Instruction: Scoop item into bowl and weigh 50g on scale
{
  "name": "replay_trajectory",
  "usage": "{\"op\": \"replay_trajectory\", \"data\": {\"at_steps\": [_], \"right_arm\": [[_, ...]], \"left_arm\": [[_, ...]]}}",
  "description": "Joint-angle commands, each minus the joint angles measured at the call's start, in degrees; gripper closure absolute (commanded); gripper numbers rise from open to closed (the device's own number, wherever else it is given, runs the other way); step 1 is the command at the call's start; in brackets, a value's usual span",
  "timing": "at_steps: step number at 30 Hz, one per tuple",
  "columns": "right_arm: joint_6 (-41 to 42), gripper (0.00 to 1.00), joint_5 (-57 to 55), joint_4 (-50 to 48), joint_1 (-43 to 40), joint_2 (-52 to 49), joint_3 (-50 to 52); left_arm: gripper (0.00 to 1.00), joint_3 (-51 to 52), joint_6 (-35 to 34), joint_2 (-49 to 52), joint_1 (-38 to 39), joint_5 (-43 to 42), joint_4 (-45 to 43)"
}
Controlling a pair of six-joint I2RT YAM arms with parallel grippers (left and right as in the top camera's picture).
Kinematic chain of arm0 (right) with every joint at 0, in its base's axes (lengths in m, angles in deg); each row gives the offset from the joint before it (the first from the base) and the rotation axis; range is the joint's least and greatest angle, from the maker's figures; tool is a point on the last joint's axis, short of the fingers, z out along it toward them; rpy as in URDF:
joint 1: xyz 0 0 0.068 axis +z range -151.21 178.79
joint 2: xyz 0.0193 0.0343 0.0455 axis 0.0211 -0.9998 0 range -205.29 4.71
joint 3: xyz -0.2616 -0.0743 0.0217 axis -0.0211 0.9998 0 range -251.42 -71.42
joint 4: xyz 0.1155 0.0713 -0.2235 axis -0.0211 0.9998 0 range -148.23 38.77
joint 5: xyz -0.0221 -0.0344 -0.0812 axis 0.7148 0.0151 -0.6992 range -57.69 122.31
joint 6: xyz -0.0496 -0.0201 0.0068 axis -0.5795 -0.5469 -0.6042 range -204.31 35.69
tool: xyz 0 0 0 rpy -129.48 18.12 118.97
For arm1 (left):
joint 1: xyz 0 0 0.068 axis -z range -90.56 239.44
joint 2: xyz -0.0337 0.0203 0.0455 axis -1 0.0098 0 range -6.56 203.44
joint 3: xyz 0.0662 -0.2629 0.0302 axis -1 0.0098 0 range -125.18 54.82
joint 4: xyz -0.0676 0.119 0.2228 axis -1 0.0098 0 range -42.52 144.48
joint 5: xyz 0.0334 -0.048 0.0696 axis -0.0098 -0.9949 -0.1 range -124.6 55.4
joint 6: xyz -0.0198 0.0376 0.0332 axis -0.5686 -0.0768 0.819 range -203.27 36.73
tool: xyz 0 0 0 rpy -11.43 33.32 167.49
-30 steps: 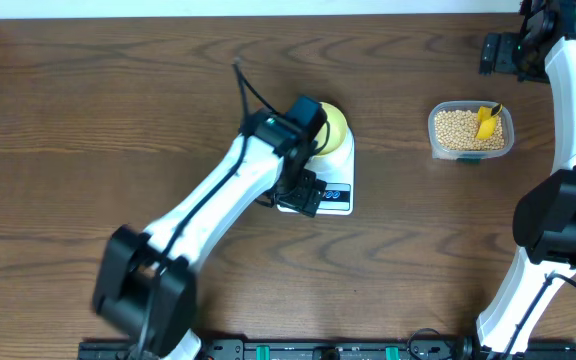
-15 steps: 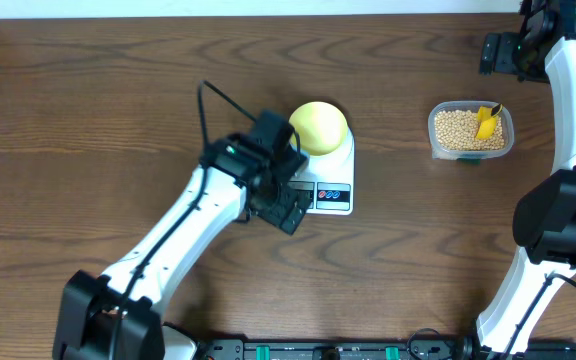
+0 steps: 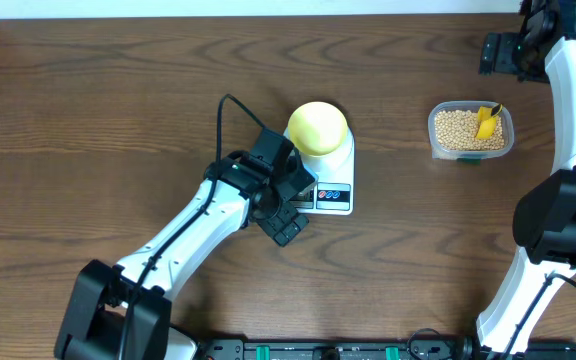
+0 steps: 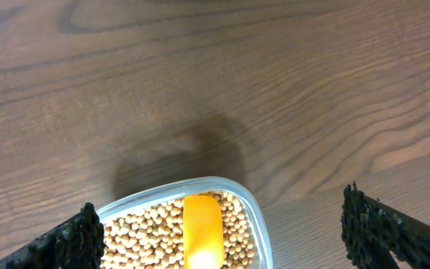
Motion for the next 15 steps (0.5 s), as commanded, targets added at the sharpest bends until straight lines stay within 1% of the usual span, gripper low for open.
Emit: {"op": "replay_trajectory", "data": {"at_steps": [1, 5, 8, 12, 14, 15], "right_arm": [[-0.5, 0.01, -0.63, 0.04, -0.24, 0.04, -0.94], [-0.5, 0.01, -0.63, 0.04, -0.24, 0.04, -0.94], [-0.5, 0.01, -0.63, 0.04, -0.24, 0.04, -0.94], [-0.5, 0.01, -0.63, 0.04, -0.24, 0.07, -0.94], [-0.5, 0.01, -0.63, 0.04, -0.24, 0.07, -0.94], [-0.5, 0.01, -0.63, 0.04, -0.24, 0.04, -0.94]], "left_arm": [[0.02, 0.11, 5.42, 2.73, -0.09, -0.81, -1.66], [0.02, 0.11, 5.42, 3.91, -0.09, -0.55, -3.96], [0.02, 0.09, 5.4, 3.91, -0.09, 1.79, -4.17], [0.02, 0.09, 4.81, 3.89, -0.04, 1.68, -1.46], [0.02, 0.09, 6.86, 3.89, -0.22, 1.4, -0.48], [0.02, 0.09, 9.29, 3.89, -0.26, 0.31, 0.09]]}}
